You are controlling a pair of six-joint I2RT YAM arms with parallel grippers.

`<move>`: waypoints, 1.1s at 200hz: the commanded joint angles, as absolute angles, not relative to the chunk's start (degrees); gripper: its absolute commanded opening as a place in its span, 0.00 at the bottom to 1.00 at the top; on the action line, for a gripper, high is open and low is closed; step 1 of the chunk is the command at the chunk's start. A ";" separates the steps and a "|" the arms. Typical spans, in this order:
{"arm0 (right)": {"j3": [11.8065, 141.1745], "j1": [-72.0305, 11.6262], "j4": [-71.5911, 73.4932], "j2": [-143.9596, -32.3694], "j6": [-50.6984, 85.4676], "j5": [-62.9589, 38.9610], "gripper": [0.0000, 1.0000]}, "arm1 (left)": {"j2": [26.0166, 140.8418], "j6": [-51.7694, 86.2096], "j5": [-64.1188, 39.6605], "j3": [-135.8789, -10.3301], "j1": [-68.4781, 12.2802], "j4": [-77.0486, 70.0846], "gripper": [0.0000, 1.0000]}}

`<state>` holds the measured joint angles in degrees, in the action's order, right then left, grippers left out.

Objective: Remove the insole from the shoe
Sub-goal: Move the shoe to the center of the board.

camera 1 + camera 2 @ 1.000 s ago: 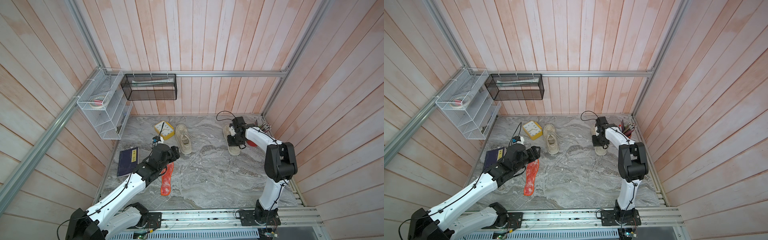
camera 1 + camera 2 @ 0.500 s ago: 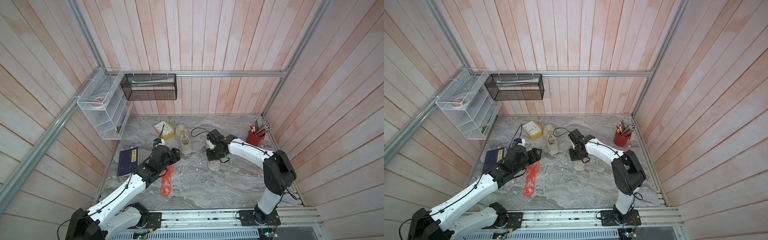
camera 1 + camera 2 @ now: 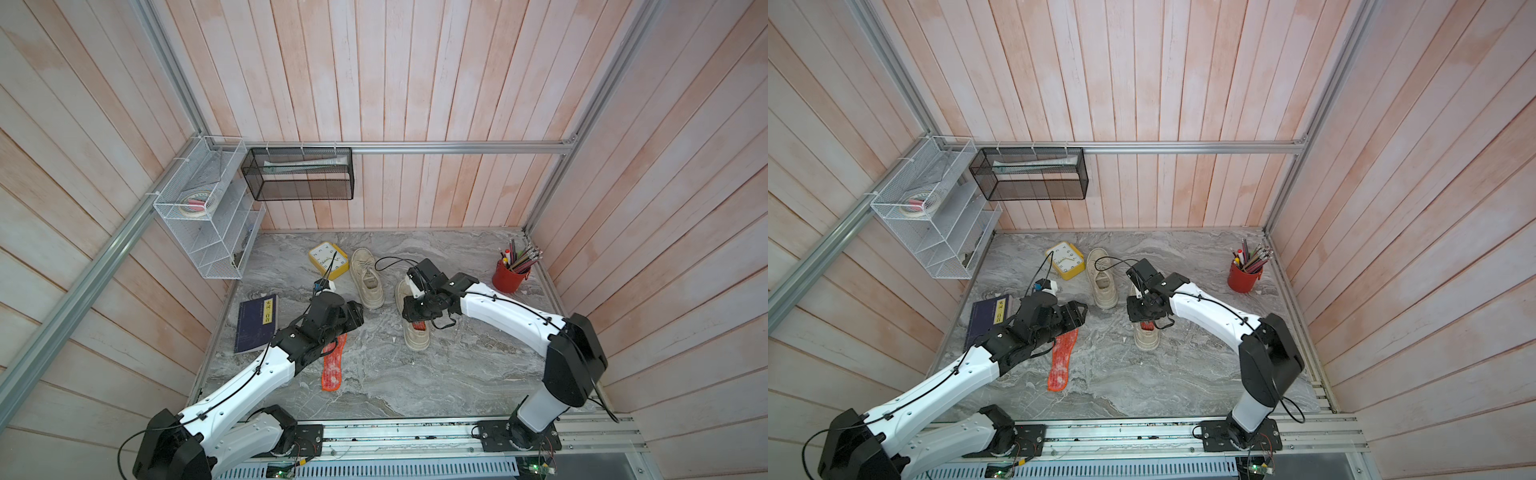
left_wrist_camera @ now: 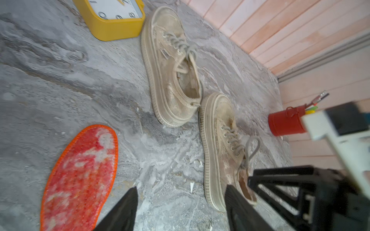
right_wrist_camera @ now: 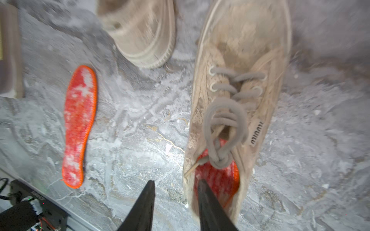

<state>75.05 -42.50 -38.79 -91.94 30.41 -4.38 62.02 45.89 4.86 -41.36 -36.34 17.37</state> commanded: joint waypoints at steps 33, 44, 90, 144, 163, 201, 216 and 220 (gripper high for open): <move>61.48 -32.49 -32.50 -77.66 36.83 -5.12 0.27 | 74.48 34.59 -5.40 -48.48 -45.13 12.64 0.61; 58.71 -31.52 -31.15 -75.64 38.17 -6.22 0.26 | 77.27 33.01 -6.96 -49.85 -46.06 12.88 0.60; 52.74 -31.22 -29.90 -73.22 41.34 -8.49 0.24 | 84.56 30.21 -11.93 -52.84 -46.31 9.47 0.49; 50.67 -31.31 -27.69 -72.86 42.65 -10.80 0.22 | 90.32 29.77 -14.27 -55.78 -46.15 8.12 0.43; 51.15 -31.46 -27.12 -73.56 42.45 -11.66 0.22 | 91.89 30.59 -13.68 -56.84 -46.01 8.13 0.42; 52.82 -32.50 -25.67 -75.96 41.76 -13.85 0.22 | 94.33 31.71 -12.54 -58.60 -45.02 8.52 0.34; 53.36 -32.80 -25.36 -76.95 41.57 -14.19 0.22 | 94.96 31.60 -12.50 -59.12 -44.74 8.68 0.30; 53.43 -32.91 -25.16 -77.19 41.49 -14.26 0.22 | 95.12 31.56 -12.46 -59.23 -44.65 8.83 0.29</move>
